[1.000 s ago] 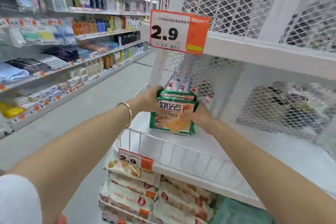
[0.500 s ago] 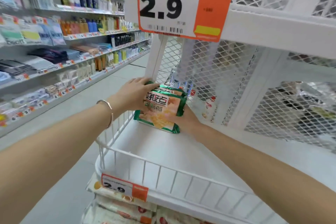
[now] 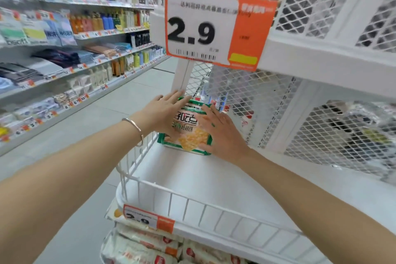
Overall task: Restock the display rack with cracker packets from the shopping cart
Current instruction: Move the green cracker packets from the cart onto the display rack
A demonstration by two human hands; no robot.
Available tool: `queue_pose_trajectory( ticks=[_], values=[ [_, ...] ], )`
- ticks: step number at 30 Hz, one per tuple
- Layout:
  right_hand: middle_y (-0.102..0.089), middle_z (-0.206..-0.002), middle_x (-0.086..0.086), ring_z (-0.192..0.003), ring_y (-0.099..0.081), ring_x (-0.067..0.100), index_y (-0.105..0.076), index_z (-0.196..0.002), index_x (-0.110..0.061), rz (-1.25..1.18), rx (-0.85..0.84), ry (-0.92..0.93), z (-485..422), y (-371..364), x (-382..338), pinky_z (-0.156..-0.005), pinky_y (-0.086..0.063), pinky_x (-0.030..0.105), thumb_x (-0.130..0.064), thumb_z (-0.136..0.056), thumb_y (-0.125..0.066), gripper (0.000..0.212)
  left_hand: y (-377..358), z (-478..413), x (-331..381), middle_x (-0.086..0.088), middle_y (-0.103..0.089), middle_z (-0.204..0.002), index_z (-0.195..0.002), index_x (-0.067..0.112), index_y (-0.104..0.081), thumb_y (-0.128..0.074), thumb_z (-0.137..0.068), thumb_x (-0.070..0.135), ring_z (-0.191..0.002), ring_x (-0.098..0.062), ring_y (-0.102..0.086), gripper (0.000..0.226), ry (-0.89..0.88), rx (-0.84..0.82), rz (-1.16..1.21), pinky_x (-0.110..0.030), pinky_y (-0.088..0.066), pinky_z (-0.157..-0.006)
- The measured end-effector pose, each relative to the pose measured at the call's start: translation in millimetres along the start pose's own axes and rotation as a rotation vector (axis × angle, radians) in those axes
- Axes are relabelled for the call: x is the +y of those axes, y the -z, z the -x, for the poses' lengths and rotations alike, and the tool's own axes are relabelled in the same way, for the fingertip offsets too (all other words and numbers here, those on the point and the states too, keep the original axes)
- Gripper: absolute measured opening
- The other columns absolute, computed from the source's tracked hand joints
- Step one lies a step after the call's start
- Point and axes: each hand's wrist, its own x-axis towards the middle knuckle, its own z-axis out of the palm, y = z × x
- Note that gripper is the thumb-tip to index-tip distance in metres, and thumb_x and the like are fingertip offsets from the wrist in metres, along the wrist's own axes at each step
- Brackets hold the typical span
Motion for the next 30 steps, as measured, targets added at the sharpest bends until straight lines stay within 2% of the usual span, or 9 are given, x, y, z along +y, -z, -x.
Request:
queue_pose_trajectory(
  ticks=[3,5,7,11,13,15,22,27,30],
  values=[
    [0.003,-0.167,0.004,-0.152,0.012,0.019,-0.024,-0.157,-0.030,-0.052,-0.049,-0.005,11.2,34.3,-10.8,-0.121,0.004,0.039,-0.047,-0.096,-0.056,0.071,28.3,29.0,-3.0,-0.005,-0.017,-0.167,-0.161,0.021,-0.010,-0.062,-0.092,0.054,-0.152,-0.025,-0.024,0.093,0.153,0.050,0.186,-0.042,-0.029,-0.120],
    [-0.012,-0.166,0.009,-0.154,-0.005,0.026,-0.042,-0.150,-0.022,-0.102,-0.069,-0.010,21.3,59.7,-23.6,-0.121,-0.010,0.043,-0.038,-0.097,-0.056,0.057,49.3,55.9,-4.7,-0.006,-0.033,-0.161,-0.158,0.018,-0.025,-0.055,-0.099,0.046,-0.143,-0.027,-0.039,0.072,0.241,0.078,0.244,-0.043,-0.041,-0.112],
    [-0.029,-0.160,0.014,-0.151,-0.022,0.032,-0.055,-0.140,-0.015,-0.123,-0.110,-0.011,28.0,84.7,-39.8,-0.117,-0.024,0.047,-0.035,-0.095,-0.058,0.050,69.2,87.9,-2.8,-0.005,-0.040,-0.156,-0.154,0.020,-0.033,-0.051,-0.101,0.045,-0.136,-0.027,-0.047,0.062,0.311,0.043,0.267,-0.046,-0.047,-0.106],
    [-0.049,-0.144,0.018,-0.134,-0.044,0.038,-0.061,-0.132,-0.011,-0.186,-0.214,0.051,35.6,135.3,-95.7,-0.109,-0.036,0.046,-0.038,-0.093,-0.052,0.048,97.0,165.2,6.0,-0.003,-0.039,-0.155,-0.151,0.020,-0.038,-0.047,-0.102,0.046,-0.133,-0.029,-0.048,0.056,0.421,-0.093,0.287,-0.045,-0.046,-0.103],
    [-0.054,-0.139,0.017,-0.131,-0.046,0.037,-0.063,-0.128,-0.009,-0.230,-0.199,0.104,40.1,153.3,-132.4,-0.110,-0.033,0.045,-0.036,-0.093,-0.052,0.046,105.1,210.3,8.9,-0.004,-0.039,-0.154,-0.148,0.018,-0.042,-0.045,-0.103,0.047,-0.134,-0.029,-0.046,0.053,0.482,-0.155,0.284,-0.044,-0.045,-0.104],
    [-0.059,-0.132,0.012,-0.127,-0.048,0.032,-0.057,-0.136,-0.013,-0.251,-0.213,0.173,43.4,168.1,-171.4,-0.108,-0.026,0.040,-0.033,-0.096,-0.052,0.045,110.0,257.3,7.1,-0.005,-0.040,-0.151,-0.145,0.017,-0.045,-0.043,-0.104,0.047,-0.135,-0.028,-0.044,0.051,0.568,-0.217,0.259,-0.044,-0.045,-0.103],
    [-0.063,-0.129,0.011,-0.123,-0.053,0.029,-0.047,-0.145,-0.014,-0.394,-0.306,0.346,40.6,180.8,-305.8,-0.109,-0.029,0.038,-0.027,-0.096,-0.052,0.050,122.8,426.7,-19.5,-0.009,-0.047,-0.141,-0.138,0.014,-0.053,-0.045,-0.103,0.045,-0.130,-0.031,-0.049,0.047,0.866,-0.308,0.280,-0.044,-0.046,-0.100],
    [-0.064,-0.125,0.012,-0.119,-0.055,0.031,-0.045,-0.145,-0.014,-0.609,-0.386,0.320,46.5,166.0,-395.6,-0.107,-0.037,0.041,-0.023,-0.096,-0.055,0.050,135.5,531.3,-44.5,-0.010,-0.044,-0.149,-0.140,0.011,-0.048,-0.037,-0.106,0.046,-0.126,-0.031,-0.052,0.051,1.059,-0.343,0.277,-0.048,-0.050,-0.099],
    [-0.058,-0.138,0.010,-0.128,-0.052,0.029,-0.043,-0.148,-0.014,-0.673,-0.503,0.289,47.1,144.5,-436.4,-0.108,-0.039,0.040,-0.023,-0.096,-0.058,0.055,134.5,583.3,-58.2,-0.010,-0.053,-0.134,-0.130,0.011,-0.053,-0.037,-0.105,0.049,-0.112,-0.027,-0.056,0.049,1.148,-0.317,0.289,-0.044,-0.052,-0.091]
  ],
)
